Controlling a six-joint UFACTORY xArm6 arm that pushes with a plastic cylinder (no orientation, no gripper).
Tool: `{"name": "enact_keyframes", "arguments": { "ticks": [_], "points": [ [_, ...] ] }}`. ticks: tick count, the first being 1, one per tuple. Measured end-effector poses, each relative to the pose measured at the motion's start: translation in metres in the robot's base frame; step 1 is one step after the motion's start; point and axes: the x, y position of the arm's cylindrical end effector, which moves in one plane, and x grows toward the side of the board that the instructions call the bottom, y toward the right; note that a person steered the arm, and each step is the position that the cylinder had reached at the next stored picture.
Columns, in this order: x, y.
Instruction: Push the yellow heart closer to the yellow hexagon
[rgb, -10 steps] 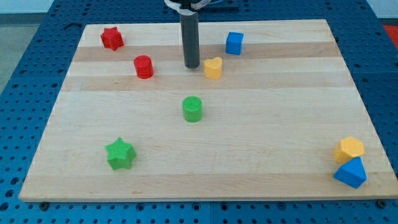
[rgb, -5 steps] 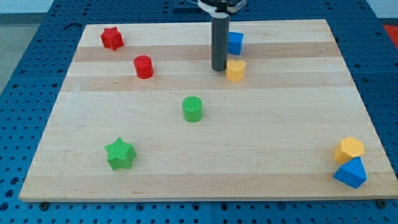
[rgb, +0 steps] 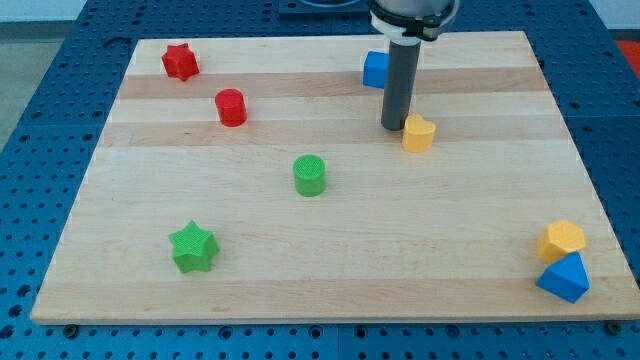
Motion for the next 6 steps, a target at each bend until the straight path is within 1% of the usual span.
{"name": "enact_keyframes", "arguments": {
  "ticks": [1,2,4,6],
  "points": [
    [0.018,0.006],
    [0.024,0.013],
    [0.027,0.063],
    [0.04,0.071]
  ]
}}
